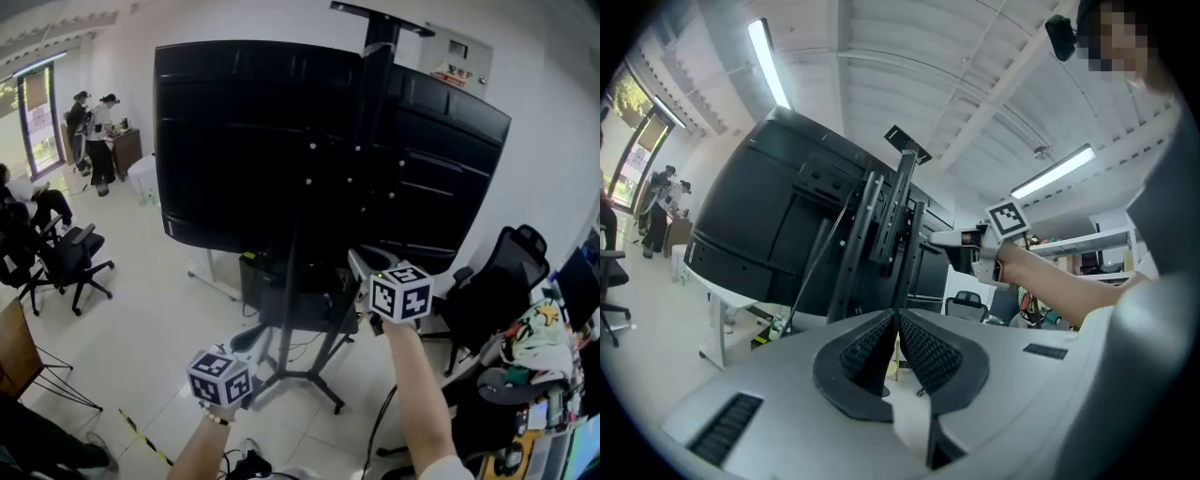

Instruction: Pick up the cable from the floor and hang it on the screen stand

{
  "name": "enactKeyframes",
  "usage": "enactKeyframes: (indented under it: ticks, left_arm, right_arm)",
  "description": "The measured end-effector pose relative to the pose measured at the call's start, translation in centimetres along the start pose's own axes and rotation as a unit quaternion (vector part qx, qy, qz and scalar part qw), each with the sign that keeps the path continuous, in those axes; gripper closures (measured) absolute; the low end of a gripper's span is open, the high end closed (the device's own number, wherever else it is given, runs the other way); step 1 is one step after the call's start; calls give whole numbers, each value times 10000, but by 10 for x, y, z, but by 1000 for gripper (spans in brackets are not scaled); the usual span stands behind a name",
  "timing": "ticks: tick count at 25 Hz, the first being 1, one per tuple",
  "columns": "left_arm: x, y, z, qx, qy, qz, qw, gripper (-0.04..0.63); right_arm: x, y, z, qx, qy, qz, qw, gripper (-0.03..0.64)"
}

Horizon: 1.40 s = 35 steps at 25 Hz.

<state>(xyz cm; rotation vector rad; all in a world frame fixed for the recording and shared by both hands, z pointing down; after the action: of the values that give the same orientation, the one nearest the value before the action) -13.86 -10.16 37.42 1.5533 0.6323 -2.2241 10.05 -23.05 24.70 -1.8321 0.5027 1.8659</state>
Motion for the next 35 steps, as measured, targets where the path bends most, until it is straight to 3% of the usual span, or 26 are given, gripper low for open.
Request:
enactKeyframes:
  ticks: [2, 9, 14, 17, 21, 28, 35]
  left_arm:
    - [-17, -14, -23, 89, -105, 12, 9999, 583]
    - [-85, -78, -95, 549, -288, 360, 9974, 595]
    - [-117, -129, -134, 577, -408, 819, 9941, 595]
    - [-127, -161, -144, 537, -535, 892, 9931, 595]
    - [-131, -191, -146, 435, -733, 882, 9925, 595]
    - [-131, -247, -150, 96, -907, 881, 9919, 595]
    - [-115, -293, -137, 30, -1062, 782, 9913, 595]
  right_arm:
    - [-19, -47, 13, 169, 231, -144, 9995, 609]
    - [-113, -188, 51, 433, 1270, -56, 9909, 609]
    - [-175, -266, 93, 265, 2055, 155, 9782, 609]
    - [-207, -303, 123, 90, 2407, 358, 9699, 609]
    - [-214, -331, 162, -106, 2429, 510, 9687, 609]
    - [-188, -353, 241, -104, 1830, 604, 9812, 609]
    - [-192, -359, 308, -88, 1842, 775, 9798, 609]
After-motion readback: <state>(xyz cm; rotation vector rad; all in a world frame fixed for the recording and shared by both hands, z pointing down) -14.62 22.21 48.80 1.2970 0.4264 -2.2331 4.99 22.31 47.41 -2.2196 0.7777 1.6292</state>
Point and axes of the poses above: the fingertips, and each gripper's own axes: y forward along the fingers, z to its left, x out of its top, the point moved 7 cm from there along -y, backward along the fingers, and after that the axes turned 14 degrees about -z, right-handed, at the moved point
